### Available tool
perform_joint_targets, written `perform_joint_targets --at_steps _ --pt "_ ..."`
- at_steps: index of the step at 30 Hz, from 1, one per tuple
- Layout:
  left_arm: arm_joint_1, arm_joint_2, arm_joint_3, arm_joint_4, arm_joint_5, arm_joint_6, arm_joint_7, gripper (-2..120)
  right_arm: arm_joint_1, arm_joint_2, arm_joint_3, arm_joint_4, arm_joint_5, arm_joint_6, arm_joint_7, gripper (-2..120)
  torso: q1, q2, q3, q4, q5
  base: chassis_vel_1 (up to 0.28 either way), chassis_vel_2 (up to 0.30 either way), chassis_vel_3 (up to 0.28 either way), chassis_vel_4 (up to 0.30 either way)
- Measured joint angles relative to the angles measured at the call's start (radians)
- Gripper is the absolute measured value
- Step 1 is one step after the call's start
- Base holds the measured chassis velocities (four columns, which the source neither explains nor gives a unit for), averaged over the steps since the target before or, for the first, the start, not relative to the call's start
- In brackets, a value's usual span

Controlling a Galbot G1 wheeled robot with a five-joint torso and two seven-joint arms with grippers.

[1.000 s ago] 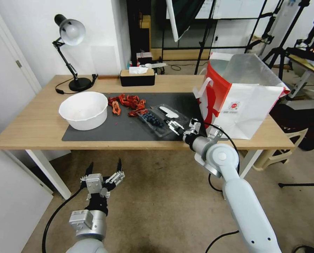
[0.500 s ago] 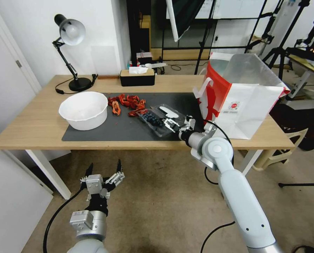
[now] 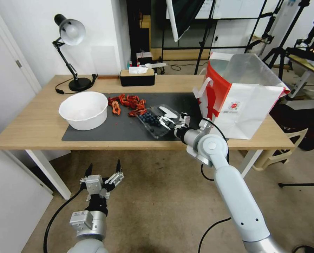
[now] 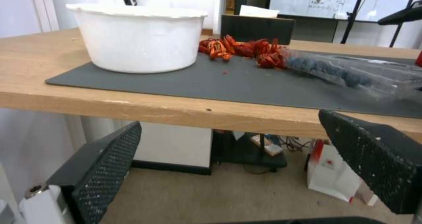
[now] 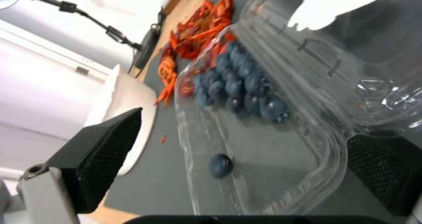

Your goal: Close the takeout container lid, then place the container into the takeout bag.

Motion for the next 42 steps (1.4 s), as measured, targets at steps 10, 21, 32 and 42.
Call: perform_joint_targets --at_steps 10,21,32,42 --pt "-0.001 0.001 -0.002 0.008 -0.003 -0.004 -0.001 100 -0.026 0.026 -0.034 0.039 -0.016 0.007 0.007 100 0.000 0.000 0.000 0.0000 0.0000 0.000 0.000 0.000 0.000" --pt "-0.003 0.000 0.001 0.021 -0.004 -0.013 -0.005 100 -0.045 0.060 -0.082 0.075 -0.051 0.017 0.012 100 0.000 0.000 0.000 0.0001 0.0000 0.000 0.000 0.000 0.000" --pt "-0.002 -0.003 0.003 0.030 -0.003 -0.016 -0.005 100 -0.052 0.076 -0.105 0.077 -0.068 0.017 0.014 100 0.000 0.000 0.000 0.0000 -0.0001 0.000 0.000 0.000 0.000" --pt "-0.004 -0.009 0.008 0.040 0.001 -0.022 -0.005 100 -0.066 0.078 -0.115 0.075 -0.075 0.014 0.027 100 0.000 0.000 0.000 0.0000 0.0001 0.000 0.000 0.000 0.000"
